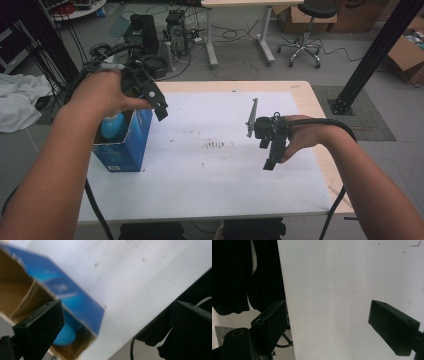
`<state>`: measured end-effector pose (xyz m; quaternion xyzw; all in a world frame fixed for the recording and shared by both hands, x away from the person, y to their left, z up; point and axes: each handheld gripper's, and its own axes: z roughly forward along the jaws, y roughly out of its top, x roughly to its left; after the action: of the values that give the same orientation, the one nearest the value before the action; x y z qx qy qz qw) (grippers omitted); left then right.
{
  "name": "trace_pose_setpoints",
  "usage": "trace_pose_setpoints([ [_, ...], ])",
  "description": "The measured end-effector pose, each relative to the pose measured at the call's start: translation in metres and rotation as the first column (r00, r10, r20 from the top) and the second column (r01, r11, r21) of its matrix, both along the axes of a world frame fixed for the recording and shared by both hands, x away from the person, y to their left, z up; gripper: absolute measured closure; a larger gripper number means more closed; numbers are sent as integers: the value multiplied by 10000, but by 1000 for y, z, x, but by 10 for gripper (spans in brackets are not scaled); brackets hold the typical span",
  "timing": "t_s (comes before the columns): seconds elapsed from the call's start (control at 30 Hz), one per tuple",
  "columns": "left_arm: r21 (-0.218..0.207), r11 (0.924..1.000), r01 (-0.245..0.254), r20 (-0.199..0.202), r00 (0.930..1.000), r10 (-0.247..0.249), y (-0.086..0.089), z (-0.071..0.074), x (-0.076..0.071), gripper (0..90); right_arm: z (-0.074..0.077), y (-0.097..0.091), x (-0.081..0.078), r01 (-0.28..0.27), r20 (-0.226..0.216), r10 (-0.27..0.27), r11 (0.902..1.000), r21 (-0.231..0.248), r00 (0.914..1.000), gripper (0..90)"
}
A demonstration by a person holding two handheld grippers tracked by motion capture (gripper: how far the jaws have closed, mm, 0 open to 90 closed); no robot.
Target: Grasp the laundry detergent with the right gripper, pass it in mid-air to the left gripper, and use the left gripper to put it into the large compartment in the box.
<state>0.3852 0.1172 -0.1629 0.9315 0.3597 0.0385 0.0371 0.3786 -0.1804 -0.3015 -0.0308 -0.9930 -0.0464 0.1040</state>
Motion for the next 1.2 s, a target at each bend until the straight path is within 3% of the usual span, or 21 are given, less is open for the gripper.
trace_pose_setpoints([
  [0.17,92,9969,780,71,9969,-780,-13,-6,-3,1,1,-3,-1,95,40,-95,9999,-104,9999,154],
  [0.23,114,9899,1411,184,9898,-1413,-18,-8,-5,1,2,-4,0,136,58,-136,9998,-133,9999,154],
  [0.33,272,9685,2477,322,9681,-2485,-24,-13,-10,1,3,-4,1,128,71,-127,9999,-104,9999,154],
  [0.47,179,9412,3373,203,9411,-3376,-30,-20,-14,1,5,-5,2,104,85,-103,9999,-109,9999,154],
  [0.63,332,8756,4819,-48,8761,-4821,-40,-27,-22,1,7,-7,4,221,89,-219,9996,-160,9997,154],
  [0.73,394,8564,5148,-146,8573,-5146,-46,-28,-24,1,6,-7,5,257,99,-256,9996,-133,9996,154],
  [0.83,592,8489,5252,-252,8509,-5247,-53,-31,-23,1,6,-7,6,262,74,-260,9995,-169,9996,154],
  [1.13,727,7998,5958,-482,8031,-5939,-73,-44,-22,1,7,-9,10,301,88,-300,9995,-132,9995,154],
  [1.2,691,7974,5994,-503,8004,-5973,-76,-45,-21,1,6,-10,11,309,90,-307,9994,-127,9995,154],
])
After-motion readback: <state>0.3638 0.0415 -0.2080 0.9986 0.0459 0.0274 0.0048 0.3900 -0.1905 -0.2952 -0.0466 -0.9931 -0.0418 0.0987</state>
